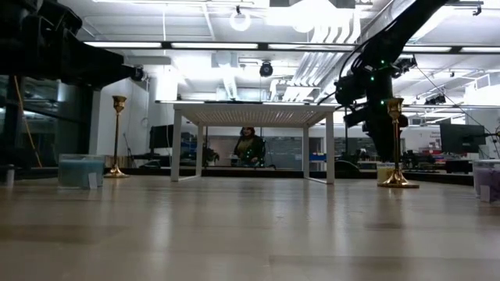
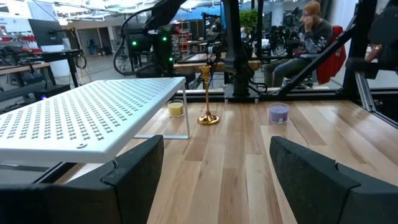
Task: Pick & Place candle stick holders
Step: Put the yellow scented candle on the shelf
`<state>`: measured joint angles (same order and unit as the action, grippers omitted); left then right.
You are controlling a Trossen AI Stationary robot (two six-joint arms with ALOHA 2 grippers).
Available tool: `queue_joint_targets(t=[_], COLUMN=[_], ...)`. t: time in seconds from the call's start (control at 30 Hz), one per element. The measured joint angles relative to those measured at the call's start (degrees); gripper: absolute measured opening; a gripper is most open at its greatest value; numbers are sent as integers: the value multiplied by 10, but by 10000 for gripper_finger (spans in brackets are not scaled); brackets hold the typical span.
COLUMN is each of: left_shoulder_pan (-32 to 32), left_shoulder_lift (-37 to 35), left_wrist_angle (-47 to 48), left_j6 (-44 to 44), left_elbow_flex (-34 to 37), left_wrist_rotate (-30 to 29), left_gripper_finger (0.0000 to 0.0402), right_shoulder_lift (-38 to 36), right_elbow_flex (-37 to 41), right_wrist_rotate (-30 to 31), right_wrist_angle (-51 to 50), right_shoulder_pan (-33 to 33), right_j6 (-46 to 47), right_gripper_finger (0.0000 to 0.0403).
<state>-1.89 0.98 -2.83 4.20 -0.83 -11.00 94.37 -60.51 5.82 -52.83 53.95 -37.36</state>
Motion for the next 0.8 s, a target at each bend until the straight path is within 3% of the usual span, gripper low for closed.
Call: queue_joint_targets(t=[0.8], left_shoulder_pan=[0], left_shoulder_lift=[0], left_wrist_angle=[0], left_j6=[0], left_elbow_flex=[0], left_wrist_rotate=[0], left_gripper_finger=[289], right_shoulder_lift=[0], right_elbow_flex=[10], right_wrist_rotate=[-4], right_wrist_angle=[34], right_shoulder_pan=[0], right_j6=[26], right_gripper_finger=[150])
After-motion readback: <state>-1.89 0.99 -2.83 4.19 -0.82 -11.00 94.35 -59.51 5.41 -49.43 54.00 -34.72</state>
